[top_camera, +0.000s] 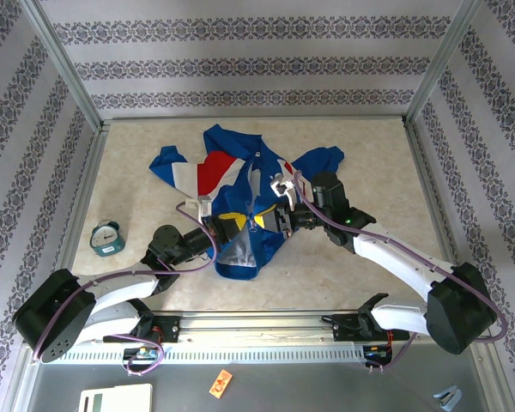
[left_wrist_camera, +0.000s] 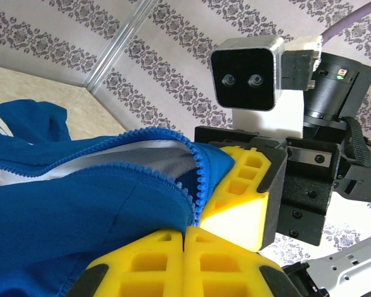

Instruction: Zip up the jacket

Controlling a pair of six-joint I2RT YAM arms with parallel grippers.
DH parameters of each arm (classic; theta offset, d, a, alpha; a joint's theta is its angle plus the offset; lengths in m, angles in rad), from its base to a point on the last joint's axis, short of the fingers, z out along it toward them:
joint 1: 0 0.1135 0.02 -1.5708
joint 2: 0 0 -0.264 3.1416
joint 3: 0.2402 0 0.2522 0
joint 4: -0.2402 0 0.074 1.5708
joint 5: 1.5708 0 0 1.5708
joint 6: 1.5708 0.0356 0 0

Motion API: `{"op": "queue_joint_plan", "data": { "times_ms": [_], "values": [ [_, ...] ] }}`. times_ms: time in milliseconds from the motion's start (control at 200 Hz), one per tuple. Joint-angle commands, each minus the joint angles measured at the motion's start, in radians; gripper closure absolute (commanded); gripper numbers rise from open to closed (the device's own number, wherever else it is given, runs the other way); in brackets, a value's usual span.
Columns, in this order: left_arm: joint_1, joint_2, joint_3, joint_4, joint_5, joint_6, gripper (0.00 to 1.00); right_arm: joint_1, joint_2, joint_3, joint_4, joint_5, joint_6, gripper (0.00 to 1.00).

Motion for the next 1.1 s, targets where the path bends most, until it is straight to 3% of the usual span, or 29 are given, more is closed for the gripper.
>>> {"op": "queue_joint_plan", "data": {
  "times_ms": [0,690,889,1094],
  "values": [
    [0.013,-0.018,-0.006,0.062,0.014,-0.014,1.00,-0.013,-0.011,-0.012,0.053,-0.026,0.006,1.00],
    [0.012,0.126,-0.004,0.238,0.060,-0.098,1.00,-0.013,0.005,-0.009,0.091,-0.015,0.044,1.00],
    [0.013,0.114,-0.011,0.209,0.065,-0.079,1.00,-0.026,0.025,-0.009,0.146,-0.037,0.107,1.00],
    [0.013,0.064,0.009,0.078,0.083,-0.041,1.00,-0.038,0.037,-0.004,0.147,-0.045,0.138,1.00]
  ]
}}
